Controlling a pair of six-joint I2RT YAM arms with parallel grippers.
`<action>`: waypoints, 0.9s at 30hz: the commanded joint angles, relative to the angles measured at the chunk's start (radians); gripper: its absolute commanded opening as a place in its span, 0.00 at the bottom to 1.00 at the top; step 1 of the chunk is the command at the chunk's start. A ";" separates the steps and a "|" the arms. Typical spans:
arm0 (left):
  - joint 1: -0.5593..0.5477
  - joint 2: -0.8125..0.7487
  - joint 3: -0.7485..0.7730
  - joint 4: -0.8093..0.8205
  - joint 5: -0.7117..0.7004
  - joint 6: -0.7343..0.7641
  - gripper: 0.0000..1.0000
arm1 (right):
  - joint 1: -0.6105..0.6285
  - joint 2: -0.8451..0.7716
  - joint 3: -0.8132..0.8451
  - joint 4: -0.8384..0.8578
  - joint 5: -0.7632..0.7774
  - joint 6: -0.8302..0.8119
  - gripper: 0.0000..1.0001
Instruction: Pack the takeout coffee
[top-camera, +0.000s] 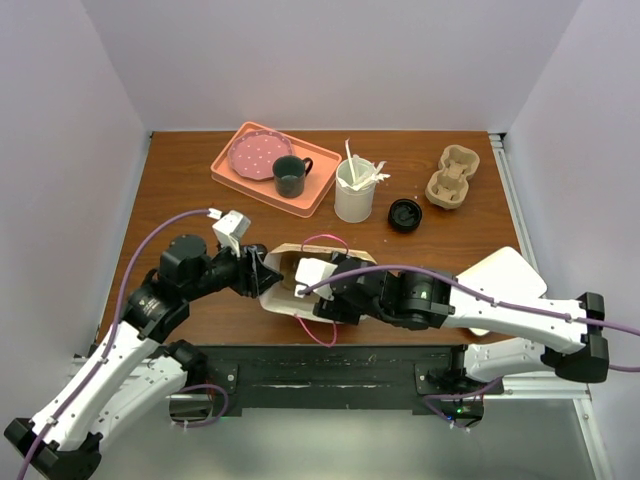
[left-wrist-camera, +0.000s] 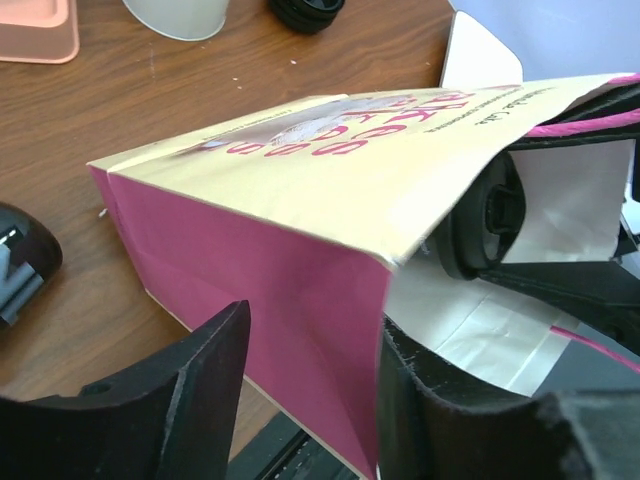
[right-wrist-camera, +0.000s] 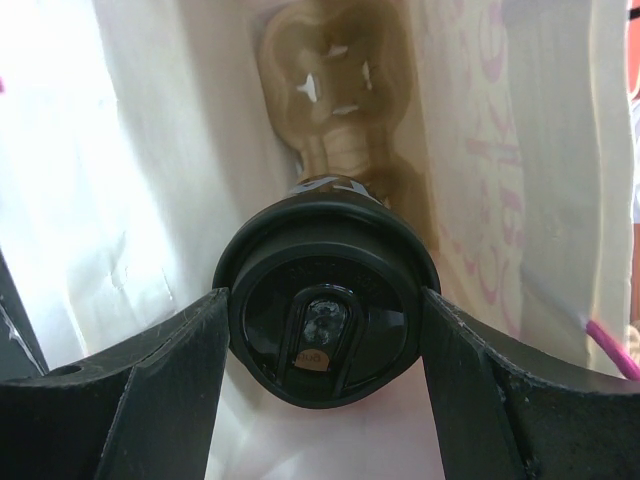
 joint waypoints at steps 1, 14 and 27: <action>-0.002 0.010 0.014 0.015 0.087 -0.012 0.56 | 0.005 -0.051 -0.031 0.018 -0.005 0.003 0.31; -0.004 0.059 0.025 0.008 0.122 0.033 0.00 | 0.005 -0.068 -0.048 0.116 0.046 -0.188 0.30; -0.004 0.108 0.077 0.049 0.145 0.048 0.08 | 0.004 -0.036 -0.019 0.094 0.048 -0.251 0.28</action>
